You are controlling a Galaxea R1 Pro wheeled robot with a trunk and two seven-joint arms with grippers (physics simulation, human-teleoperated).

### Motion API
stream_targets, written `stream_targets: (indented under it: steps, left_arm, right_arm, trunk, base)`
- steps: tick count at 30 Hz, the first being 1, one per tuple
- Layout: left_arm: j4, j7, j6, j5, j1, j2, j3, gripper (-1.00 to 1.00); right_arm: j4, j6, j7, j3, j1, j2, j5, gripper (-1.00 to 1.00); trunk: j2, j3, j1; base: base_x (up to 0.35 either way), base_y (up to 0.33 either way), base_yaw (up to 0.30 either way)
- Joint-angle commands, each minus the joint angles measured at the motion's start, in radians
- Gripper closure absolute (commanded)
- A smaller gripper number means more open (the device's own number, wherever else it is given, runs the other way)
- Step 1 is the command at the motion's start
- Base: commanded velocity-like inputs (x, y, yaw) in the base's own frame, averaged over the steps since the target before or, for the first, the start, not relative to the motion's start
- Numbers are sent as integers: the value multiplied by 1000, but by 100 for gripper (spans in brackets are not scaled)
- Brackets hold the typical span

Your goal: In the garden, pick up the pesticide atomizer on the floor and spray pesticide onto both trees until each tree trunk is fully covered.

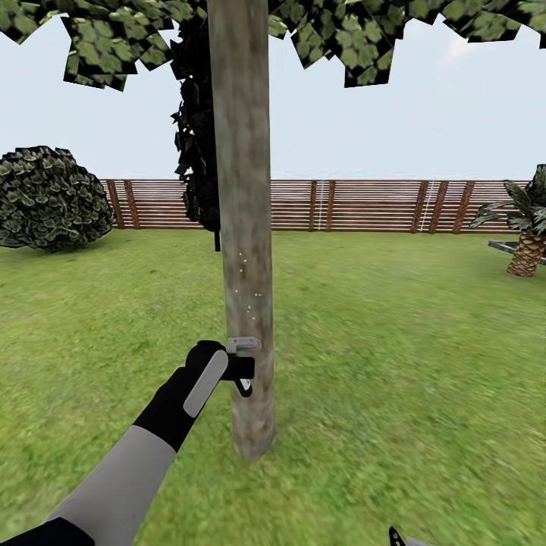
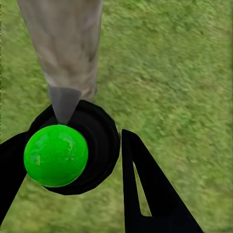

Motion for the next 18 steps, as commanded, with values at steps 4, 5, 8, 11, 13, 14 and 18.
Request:
stream_targets:
  steps: [4, 5, 8, 11, 13, 14, 18]
  left_arm:
    - [-1, 10, 2, 9, 0, 0, -1, 100]
    - [-1, 11, 3, 9, 0, 0, -1, 100]
    - [1, 12, 6, 10, 0, 0, 0, 100]
    - [4, 12, 5, 10, 0, 0, 0, 100]
    - [5, 10, 4, 11, 0, 0, 0, 100]
    - [5, 10, 4, 11, 0, 0, 0, 100]
    - [2, 9, 3, 12, 0, 0, 0, 100]
  right_arm:
    - [0, -3, 3, -2, 0, 1, -5, 100]
    - [1, -3, 3, -2, 0, 1, -5, 100]
    - [1, -3, 3, -2, 0, 1, -5, 100]
    - [0, -3, 3, -2, 0, 1, -5, 100]
    - [0, -3, 3, -1, 0, 1, -6, 100]
    - [0, -3, 3, -1, 0, 1, -6, 100]
    - [0, -3, 3, 0, 0, 1, -6, 100]
  trunk:
    - [-1, 0, 0]
    - [-1, 0, 0]
    - [-1, 0, 0]
    - [-1, 0, 0]
    - [-1, 0, 0]
    - [-1, 0, 0]
    - [-1, 0, 0]
  base:
    - [2, 0, -1]
    - [0, 0, 0]
    - [0, 0, 0]
    - [8, 2, 0]
    - [144, 63, 0]
    - [203, 83, 0]
    - [221, 81, 0]
